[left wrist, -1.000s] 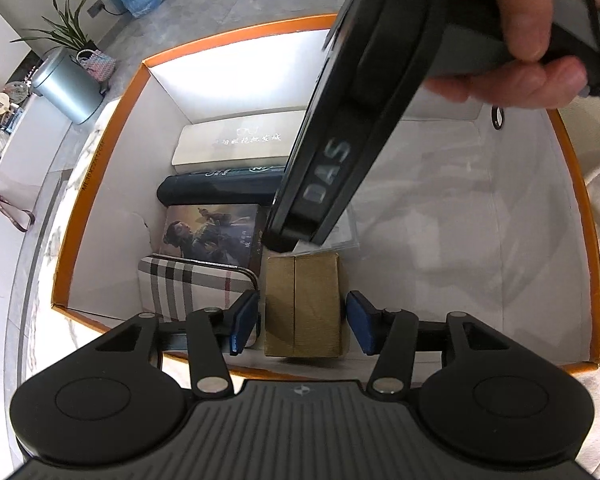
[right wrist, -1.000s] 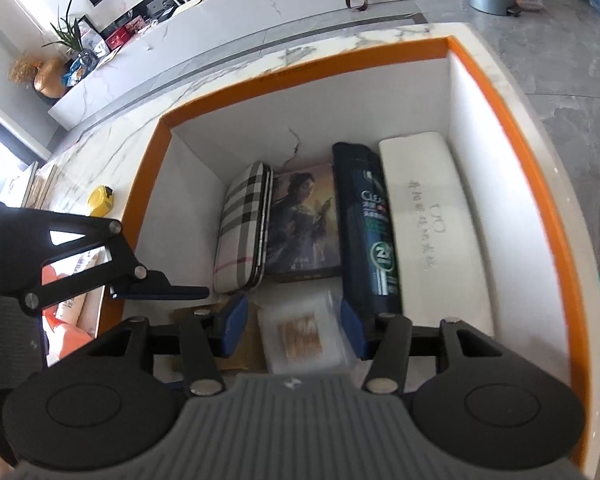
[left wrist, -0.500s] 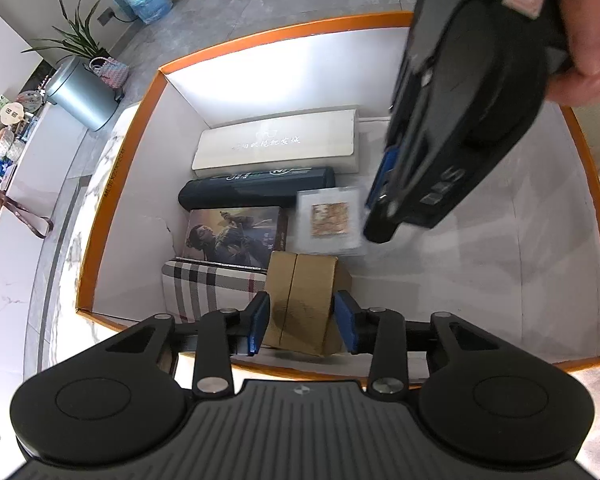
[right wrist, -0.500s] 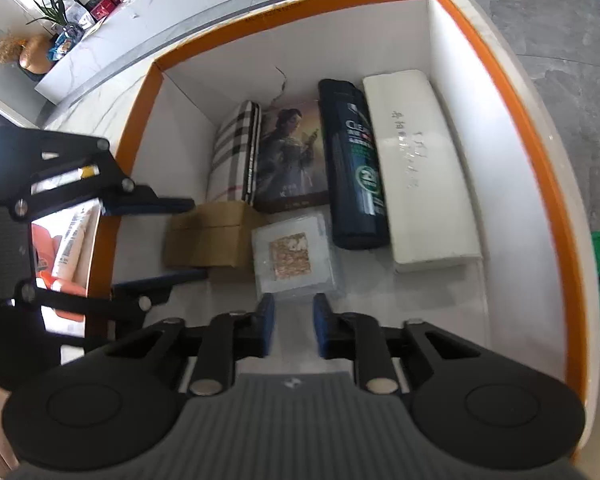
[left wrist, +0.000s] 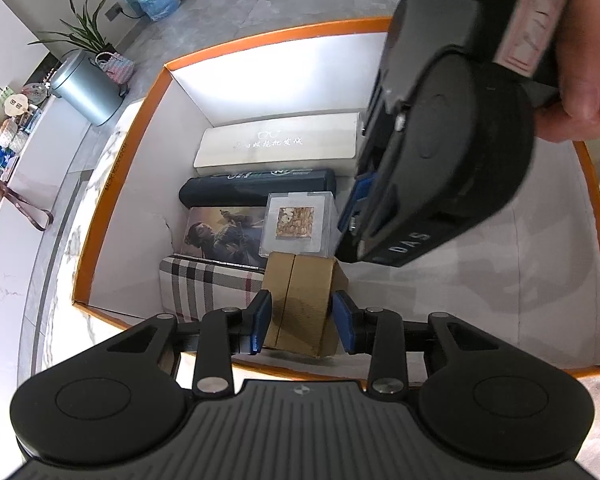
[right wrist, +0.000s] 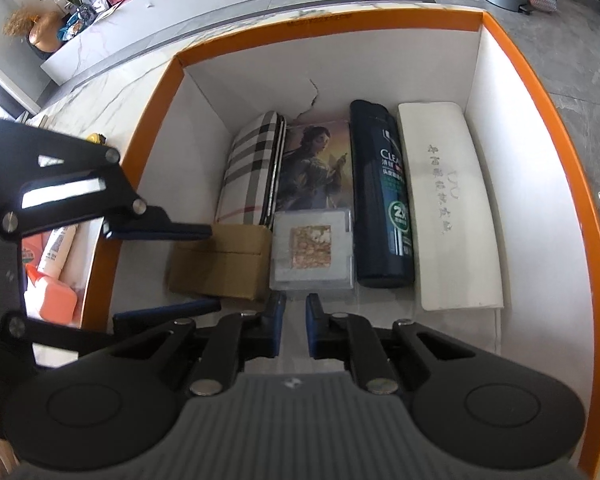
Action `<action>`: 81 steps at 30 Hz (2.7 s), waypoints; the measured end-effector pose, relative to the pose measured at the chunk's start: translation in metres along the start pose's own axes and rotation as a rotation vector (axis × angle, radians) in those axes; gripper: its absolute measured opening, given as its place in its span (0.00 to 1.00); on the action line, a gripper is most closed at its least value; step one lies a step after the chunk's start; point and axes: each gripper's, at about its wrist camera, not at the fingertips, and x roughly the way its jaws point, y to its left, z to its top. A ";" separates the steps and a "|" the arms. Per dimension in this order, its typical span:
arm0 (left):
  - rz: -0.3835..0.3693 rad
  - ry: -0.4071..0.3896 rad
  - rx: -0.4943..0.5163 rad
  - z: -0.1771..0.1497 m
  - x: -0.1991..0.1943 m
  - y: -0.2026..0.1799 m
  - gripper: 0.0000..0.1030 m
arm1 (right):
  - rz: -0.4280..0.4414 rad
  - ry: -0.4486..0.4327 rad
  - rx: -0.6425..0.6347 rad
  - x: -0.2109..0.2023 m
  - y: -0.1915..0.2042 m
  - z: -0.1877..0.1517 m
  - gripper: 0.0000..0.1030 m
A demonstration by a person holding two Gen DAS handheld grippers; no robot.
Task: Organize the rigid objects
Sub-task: 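Open the right tool to drop the cube box while the left tool releases the brown box, then move both tools back to the pink bottles on the table, then grasp the pink pump bottle with the right tool while the left tool grasps the pink cup bottle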
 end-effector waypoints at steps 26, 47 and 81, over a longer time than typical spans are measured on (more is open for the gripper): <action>0.207 -0.223 -0.682 -0.144 -0.175 0.003 0.42 | 0.078 -0.389 -0.126 -0.095 0.116 -0.065 0.34; 0.247 -0.054 -1.366 -0.322 -0.162 0.001 0.42 | 0.104 -0.153 -0.542 0.028 0.282 -0.059 0.45; 0.293 -0.002 -1.776 -0.372 -0.125 0.080 0.69 | -0.029 0.040 -0.324 0.107 0.278 0.010 0.26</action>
